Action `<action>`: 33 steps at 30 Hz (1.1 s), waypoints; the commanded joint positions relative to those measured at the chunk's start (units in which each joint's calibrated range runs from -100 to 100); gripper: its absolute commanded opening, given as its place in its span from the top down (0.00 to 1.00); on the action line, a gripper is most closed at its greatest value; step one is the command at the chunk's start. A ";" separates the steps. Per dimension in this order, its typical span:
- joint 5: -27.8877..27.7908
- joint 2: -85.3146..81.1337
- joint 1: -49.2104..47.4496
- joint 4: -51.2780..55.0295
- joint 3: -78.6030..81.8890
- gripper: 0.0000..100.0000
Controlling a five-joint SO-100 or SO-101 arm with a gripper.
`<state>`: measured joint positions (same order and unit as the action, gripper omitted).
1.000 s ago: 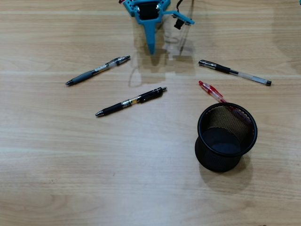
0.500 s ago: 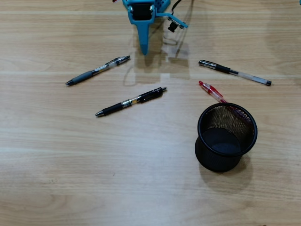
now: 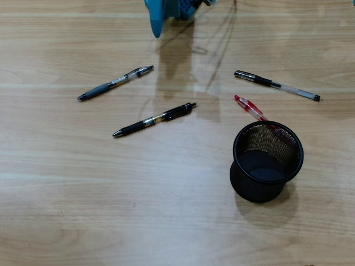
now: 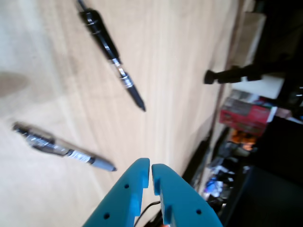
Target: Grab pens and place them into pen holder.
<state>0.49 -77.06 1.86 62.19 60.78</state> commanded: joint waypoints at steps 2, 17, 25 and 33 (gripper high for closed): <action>8.04 10.01 4.22 6.10 -15.62 0.97; 35.58 24.79 14.28 11.20 -35.26 0.97; 47.05 25.81 17.57 15.21 -36.26 0.97; 53.69 36.25 17.85 32.07 -46.57 0.97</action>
<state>52.87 -44.60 19.10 90.07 20.32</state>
